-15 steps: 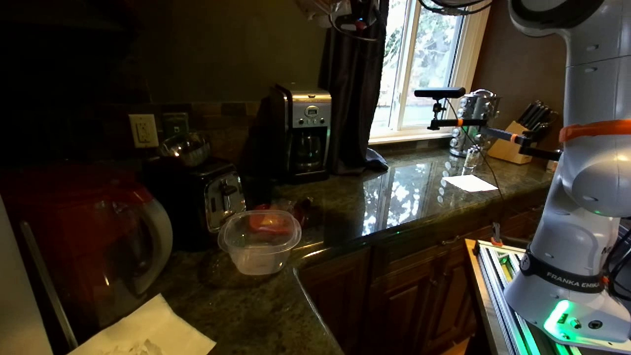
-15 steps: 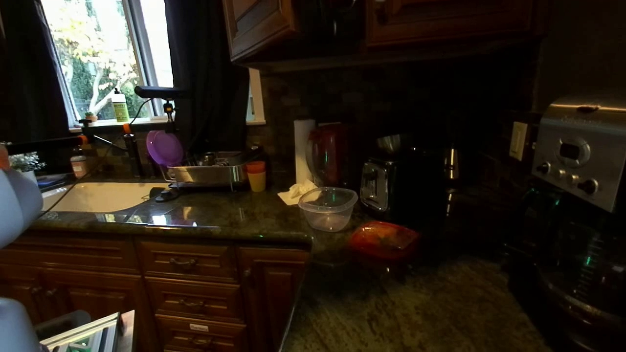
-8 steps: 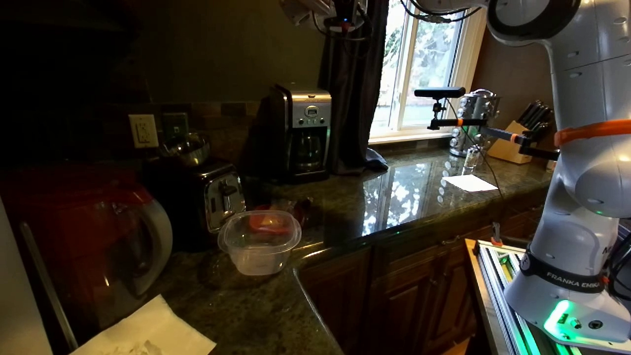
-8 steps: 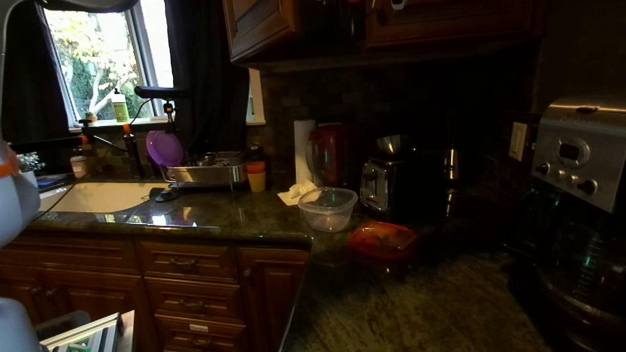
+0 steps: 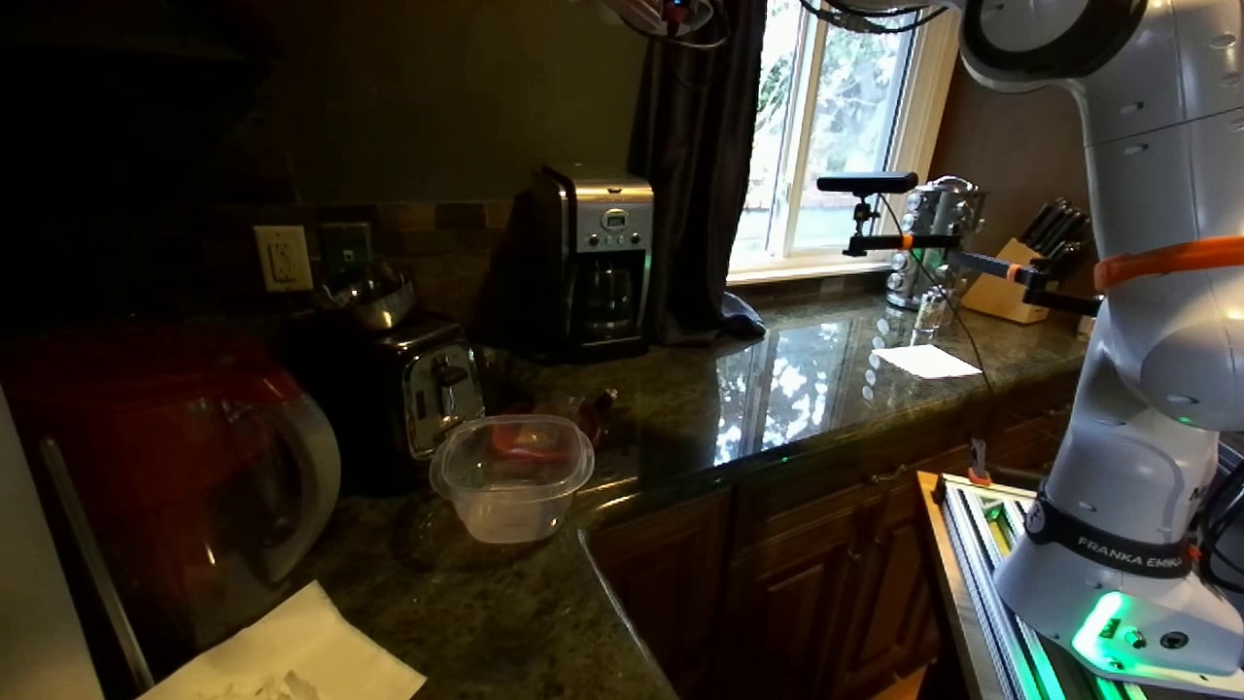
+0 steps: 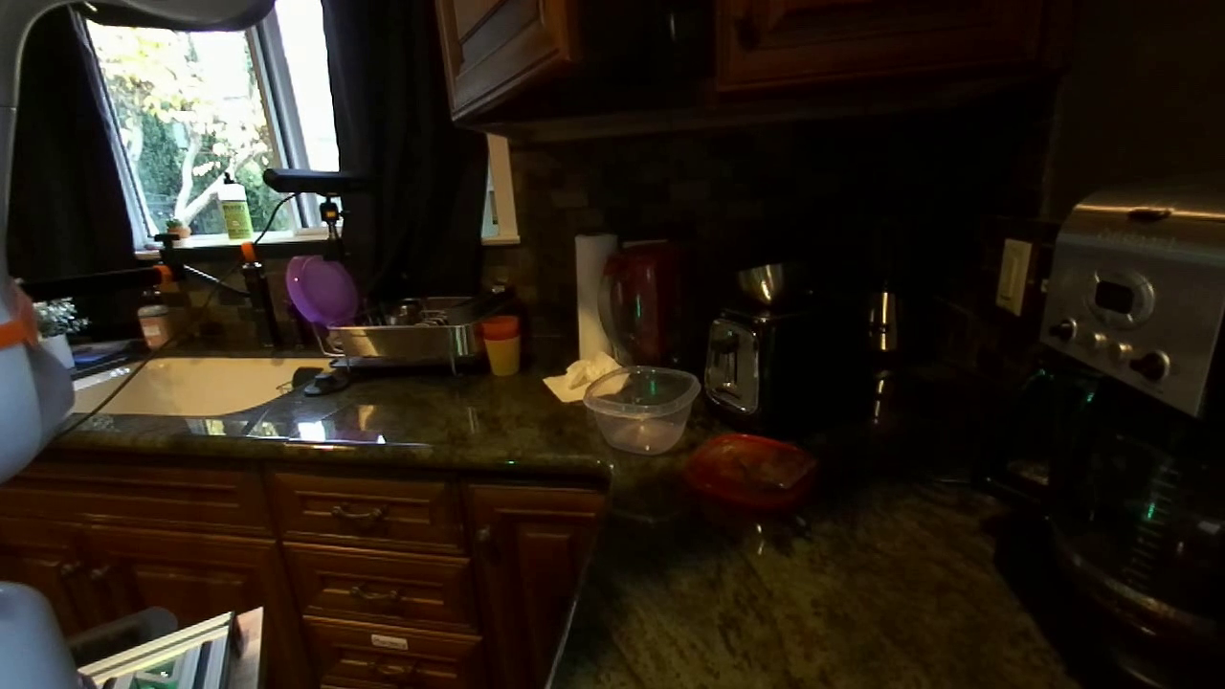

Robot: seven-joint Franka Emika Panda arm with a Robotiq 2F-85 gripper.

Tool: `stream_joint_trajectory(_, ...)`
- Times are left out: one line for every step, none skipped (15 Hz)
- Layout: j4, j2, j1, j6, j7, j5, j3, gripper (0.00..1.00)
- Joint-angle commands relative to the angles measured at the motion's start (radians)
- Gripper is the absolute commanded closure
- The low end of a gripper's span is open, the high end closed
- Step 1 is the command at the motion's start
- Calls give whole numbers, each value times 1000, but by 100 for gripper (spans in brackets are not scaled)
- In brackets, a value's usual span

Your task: Open the top left cabinet door

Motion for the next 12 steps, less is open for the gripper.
stream_joint_trajectory(23, 5, -106, -35, -5, 1, 201, 0)
stream_joint_trajectory(15, 5, -122, -42, -3, 14, 228, 0)
stream_joint_trajectory(19, 10, -167, -42, 0, 18, 306, 0)
stream_joint_trajectory(16, 10, -194, -42, 7, 20, 353, 0)
stream_joint_trajectory(6, -2, -221, -42, 13, 21, 399, 0)
stream_joint_trajectory(7, -5, -249, -42, 15, 14, 447, 0)
stream_joint_trajectory(22, 4, -287, -42, 19, -5, 511, 0)
stream_joint_trajectory(32, 17, -325, -42, 27, -11, 573, 0)
stream_joint_trajectory(54, 39, -368, -42, 30, -23, 651, 0)
stream_joint_trajectory(77, 61, -408, -42, 28, -46, 724, 0)
stream_joint_trajectory(100, 87, -449, -42, 28, -75, 798, 0)
stream_joint_trajectory(120, 114, -484, -41, 26, -113, 868, 0)
